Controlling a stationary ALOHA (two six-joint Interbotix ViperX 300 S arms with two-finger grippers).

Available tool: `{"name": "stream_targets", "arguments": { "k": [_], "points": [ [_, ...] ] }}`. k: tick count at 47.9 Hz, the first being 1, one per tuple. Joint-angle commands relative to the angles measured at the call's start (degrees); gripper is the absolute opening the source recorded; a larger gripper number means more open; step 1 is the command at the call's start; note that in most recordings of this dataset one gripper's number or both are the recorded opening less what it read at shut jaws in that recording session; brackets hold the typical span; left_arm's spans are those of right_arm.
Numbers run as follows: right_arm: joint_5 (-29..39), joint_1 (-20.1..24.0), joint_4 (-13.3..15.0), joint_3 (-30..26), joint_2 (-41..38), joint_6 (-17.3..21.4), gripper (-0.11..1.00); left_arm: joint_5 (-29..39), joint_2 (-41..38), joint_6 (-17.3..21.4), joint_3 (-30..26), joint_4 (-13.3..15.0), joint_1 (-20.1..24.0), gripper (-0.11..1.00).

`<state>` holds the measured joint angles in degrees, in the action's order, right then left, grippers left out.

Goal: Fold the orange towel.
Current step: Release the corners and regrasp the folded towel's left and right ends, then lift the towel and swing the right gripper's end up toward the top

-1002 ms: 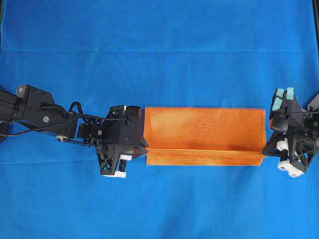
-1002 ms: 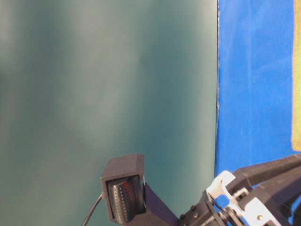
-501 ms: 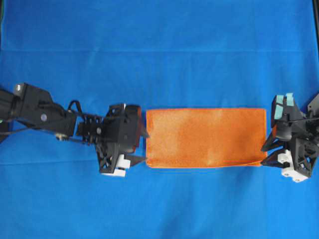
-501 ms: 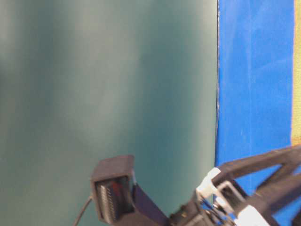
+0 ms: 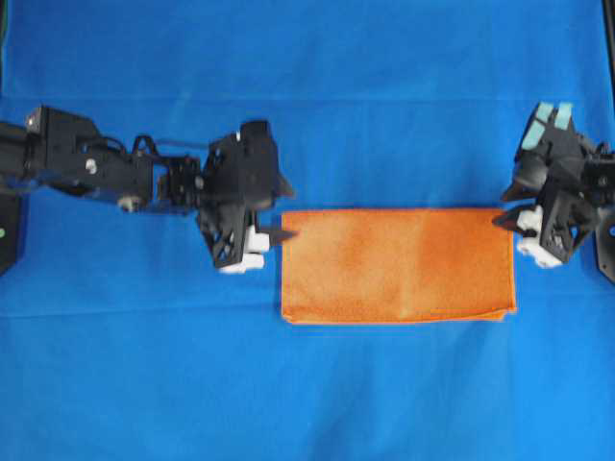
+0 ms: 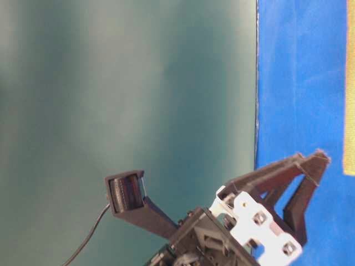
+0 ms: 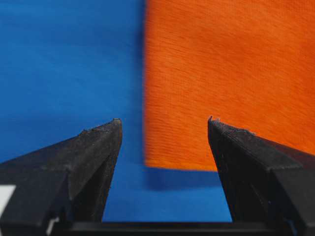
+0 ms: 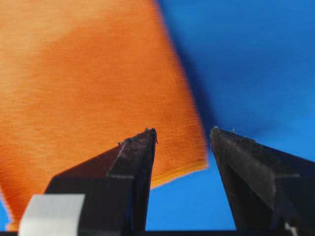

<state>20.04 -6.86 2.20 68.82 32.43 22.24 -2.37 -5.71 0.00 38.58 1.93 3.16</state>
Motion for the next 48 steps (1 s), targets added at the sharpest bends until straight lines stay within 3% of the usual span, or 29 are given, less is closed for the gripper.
{"name": "stream_targets", "arguments": {
  "k": [1, 22, 39, 44, 48],
  "points": [
    [0.0, -0.8, 1.2, -1.1, -0.7, 0.1, 0.54, -0.4, 0.0, 0.2, -1.6, -0.2, 1.0, 0.63],
    [-5.1, -1.6, 2.5, -0.4, -12.2, 0.2, 0.54, -0.6, -6.3, 0.2, -0.7, -0.3, 3.1, 0.62],
    [-5.0, -1.4, 2.5, -0.5, -13.3, 0.2, 0.52, -0.3, -6.8, 0.0, -0.8, -0.3, 3.6, 0.61],
    [-5.2, -0.5, 2.5, -0.5, -13.3, 0.2, 0.46, 0.4, -6.9, 0.0, -1.1, -0.4, 2.9, 0.58],
    [-5.2, 0.4, 2.4, -0.5, -13.3, 0.3, 0.3, 2.0, -7.0, 0.1, -1.7, -0.3, 2.1, 0.5]
  ]
}}
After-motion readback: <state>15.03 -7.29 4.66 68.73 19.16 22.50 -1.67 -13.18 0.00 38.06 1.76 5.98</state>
